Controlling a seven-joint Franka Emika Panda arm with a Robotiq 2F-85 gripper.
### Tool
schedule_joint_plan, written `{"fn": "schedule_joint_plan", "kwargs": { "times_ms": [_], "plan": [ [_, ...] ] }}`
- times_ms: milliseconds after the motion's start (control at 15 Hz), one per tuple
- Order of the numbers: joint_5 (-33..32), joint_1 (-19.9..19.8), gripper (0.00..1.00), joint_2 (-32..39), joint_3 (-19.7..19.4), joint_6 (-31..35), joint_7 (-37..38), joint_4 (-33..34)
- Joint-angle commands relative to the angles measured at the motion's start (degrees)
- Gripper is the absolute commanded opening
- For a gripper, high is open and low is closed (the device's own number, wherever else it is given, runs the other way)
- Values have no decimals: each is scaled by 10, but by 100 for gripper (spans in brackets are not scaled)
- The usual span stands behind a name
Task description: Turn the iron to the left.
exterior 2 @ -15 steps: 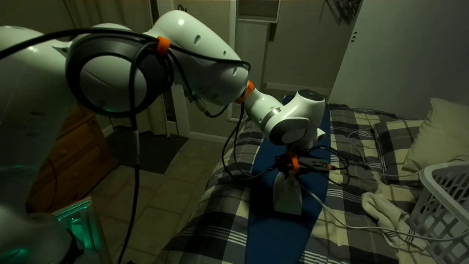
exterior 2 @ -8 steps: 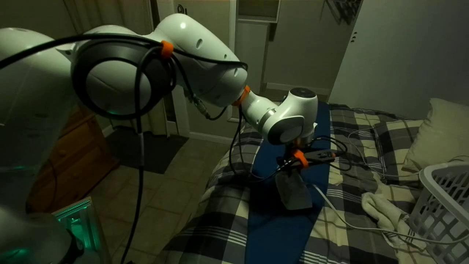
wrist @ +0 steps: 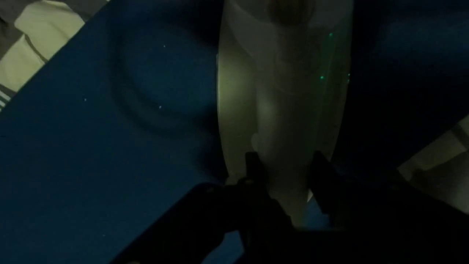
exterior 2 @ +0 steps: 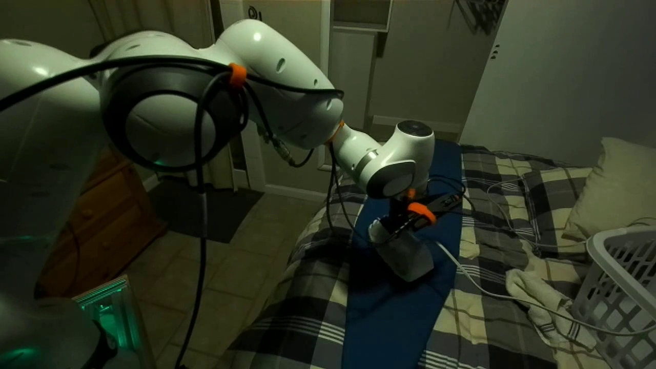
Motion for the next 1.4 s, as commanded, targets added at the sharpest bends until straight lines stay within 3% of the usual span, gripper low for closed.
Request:
{"fn": "schedule_joint_plan", "kwargs": {
  "times_ms": [0, 467, 1067, 1133, 1200, 1333],
  "plan": [
    [0, -24, 12, -17, 20, -10, -119, -28],
    [-14, -20, 12, -15, -1, -49, -297, -22],
    [-22, -5, 12, -12, -48, -33, -366, -21],
    [-21, -1, 62, -13, -53, -36, -356, -20],
    [-17, -1, 63, -16, -54, -33, -355, -19],
    [-19, 7, 76, -26, -67, -40, -333, -17]
  ]
}}
